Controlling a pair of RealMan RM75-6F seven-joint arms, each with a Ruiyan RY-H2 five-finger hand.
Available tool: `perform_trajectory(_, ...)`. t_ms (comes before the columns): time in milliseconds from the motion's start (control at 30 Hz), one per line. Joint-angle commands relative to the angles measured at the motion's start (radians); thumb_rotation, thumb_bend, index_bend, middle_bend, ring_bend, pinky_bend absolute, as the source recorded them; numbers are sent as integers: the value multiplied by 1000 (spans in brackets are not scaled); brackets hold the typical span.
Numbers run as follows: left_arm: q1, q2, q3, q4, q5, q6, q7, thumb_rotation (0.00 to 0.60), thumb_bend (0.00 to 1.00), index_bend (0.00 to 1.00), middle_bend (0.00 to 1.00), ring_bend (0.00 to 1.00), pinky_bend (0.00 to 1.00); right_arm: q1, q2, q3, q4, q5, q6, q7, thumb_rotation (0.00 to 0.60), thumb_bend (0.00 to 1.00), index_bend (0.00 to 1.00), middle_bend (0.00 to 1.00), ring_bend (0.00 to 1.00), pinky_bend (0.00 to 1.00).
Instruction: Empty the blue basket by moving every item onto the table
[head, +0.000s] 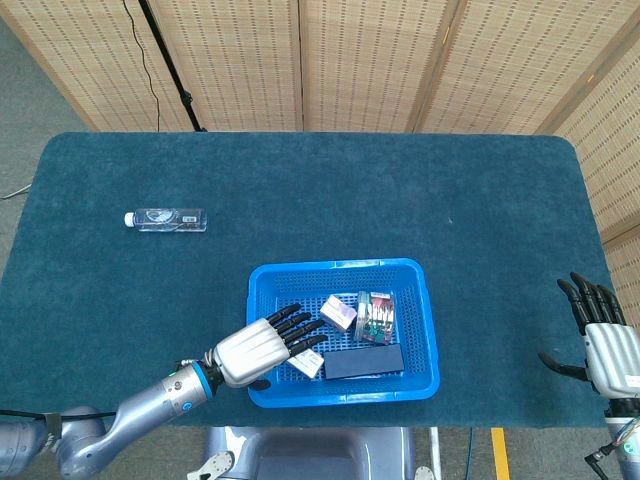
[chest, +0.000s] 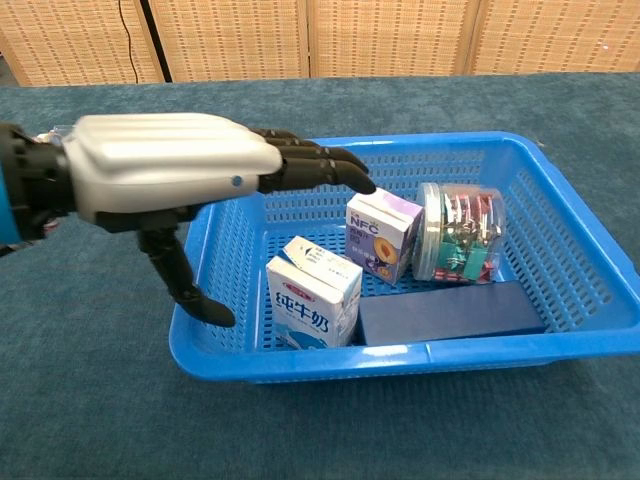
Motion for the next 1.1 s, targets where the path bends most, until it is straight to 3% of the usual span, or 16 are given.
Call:
perform_trajectory(33,-23,-49,-12,22,-52,-7,49,600,72,0,0,0,0,0,0,0,0,1,0,0,600,0,0,5,0,0)
perform_trajectory(233,-44,-93,-10,45,-125,-12,122,600,75,0,0,0,22,2,0,2,3,5,-4,4,600,0,0,5,0,0)
perform_trajectory(300,-49,-113,-9,56,-143,-2,145,600,94,0,0,19,105,2,0,2,4,5,-6,5,600,0,0,5,0,0)
perform_trajectory(333,-50,-121,-8,61,-147,2,151,600,120,25,30,91,190,2,0,2,4,5,-6,6,600,0,0,6,0,0)
perform_trajectory(400,-52,-142,-5,75,-145,17,161,600,181,143,176,293,332,2,1,2,4,5,-6,8,600,0,0,5,0,0)
perform_trajectory(433,-52,-153,-4,84,-137,26,162,600,218,252,284,396,397,2,2,2,4,4,-5,9,600,0,0,5,0,0)
perform_trajectory(467,-53,-164,0,97,-124,34,164,600,247,342,359,454,436,2,2,2,4,5,-5,10,600,0,0,5,0,0)
perform_trajectory(567,-50,-198,18,139,-88,61,165,600,316,480,447,521,487,1,4,2,4,3,-3,14,600,0,0,5,0,0)
perform_trajectory(667,-42,-216,18,155,-60,102,162,600,374,546,498,557,502,0,6,1,2,0,-2,20,600,0,0,5,0,0)
perform_trajectory(833,-30,-188,-9,129,-18,169,111,600,384,554,505,560,502,0,7,0,3,-2,-2,23,600,0,0,5,0,0)
perform_trajectory(1100,1,-17,-104,38,16,292,-4,600,382,559,510,566,502,0,6,-3,1,-6,-2,18,600,0,0,5,0,0)
